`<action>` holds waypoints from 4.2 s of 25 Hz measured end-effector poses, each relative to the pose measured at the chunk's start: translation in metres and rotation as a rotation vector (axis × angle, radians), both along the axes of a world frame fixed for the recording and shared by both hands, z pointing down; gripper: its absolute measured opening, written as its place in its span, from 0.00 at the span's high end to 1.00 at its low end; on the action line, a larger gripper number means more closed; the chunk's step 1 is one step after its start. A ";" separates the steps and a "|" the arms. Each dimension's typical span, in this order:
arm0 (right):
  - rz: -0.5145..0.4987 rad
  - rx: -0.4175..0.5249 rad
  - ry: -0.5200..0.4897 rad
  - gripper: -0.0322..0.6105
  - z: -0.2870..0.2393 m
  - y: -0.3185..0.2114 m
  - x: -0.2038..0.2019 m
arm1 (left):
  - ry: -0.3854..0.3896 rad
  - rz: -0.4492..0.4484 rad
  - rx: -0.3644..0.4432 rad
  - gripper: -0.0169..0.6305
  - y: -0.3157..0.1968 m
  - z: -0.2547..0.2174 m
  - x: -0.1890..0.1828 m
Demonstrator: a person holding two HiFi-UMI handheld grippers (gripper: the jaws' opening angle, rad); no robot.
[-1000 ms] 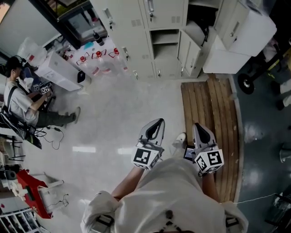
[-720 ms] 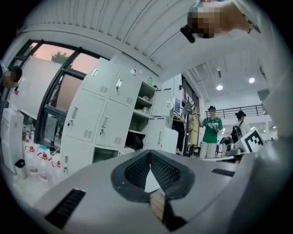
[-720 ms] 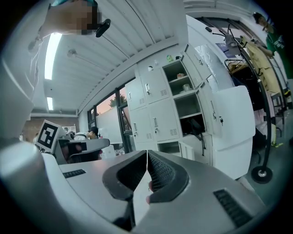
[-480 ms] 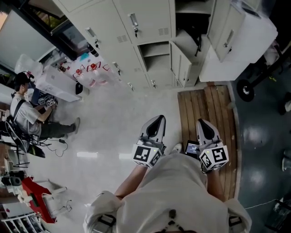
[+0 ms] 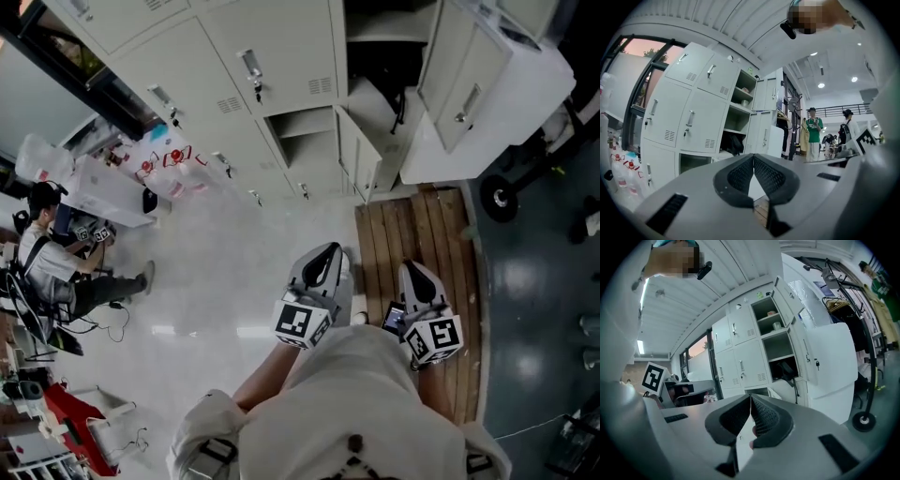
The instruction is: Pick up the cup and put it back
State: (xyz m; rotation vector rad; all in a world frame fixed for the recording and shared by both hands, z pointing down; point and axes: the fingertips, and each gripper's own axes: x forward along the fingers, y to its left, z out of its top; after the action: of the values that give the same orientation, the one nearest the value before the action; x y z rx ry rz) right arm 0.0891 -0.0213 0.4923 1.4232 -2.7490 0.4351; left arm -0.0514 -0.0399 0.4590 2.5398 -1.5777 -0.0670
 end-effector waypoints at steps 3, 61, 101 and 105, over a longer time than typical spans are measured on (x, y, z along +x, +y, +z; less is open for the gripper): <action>0.049 -0.017 0.017 0.91 0.006 -0.038 0.010 | 0.011 0.037 -0.016 0.96 -0.047 0.008 0.009; 0.217 0.179 -0.061 0.91 -0.065 -0.318 0.023 | -0.243 0.028 0.162 0.36 -0.600 -0.368 0.147; 0.118 0.070 -0.007 0.91 -0.030 -0.300 -0.012 | -0.020 0.339 0.432 0.48 -0.413 -0.318 0.069; 0.093 0.052 0.011 0.91 -0.025 -0.296 -0.020 | -0.052 0.355 0.434 0.47 -0.386 -0.291 0.052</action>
State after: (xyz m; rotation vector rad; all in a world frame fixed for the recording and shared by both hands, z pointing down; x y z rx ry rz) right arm 0.0694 -0.3176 0.4672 1.5657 -2.7128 0.3593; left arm 0.0009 -0.4255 0.1677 3.1389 -1.2044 -0.3375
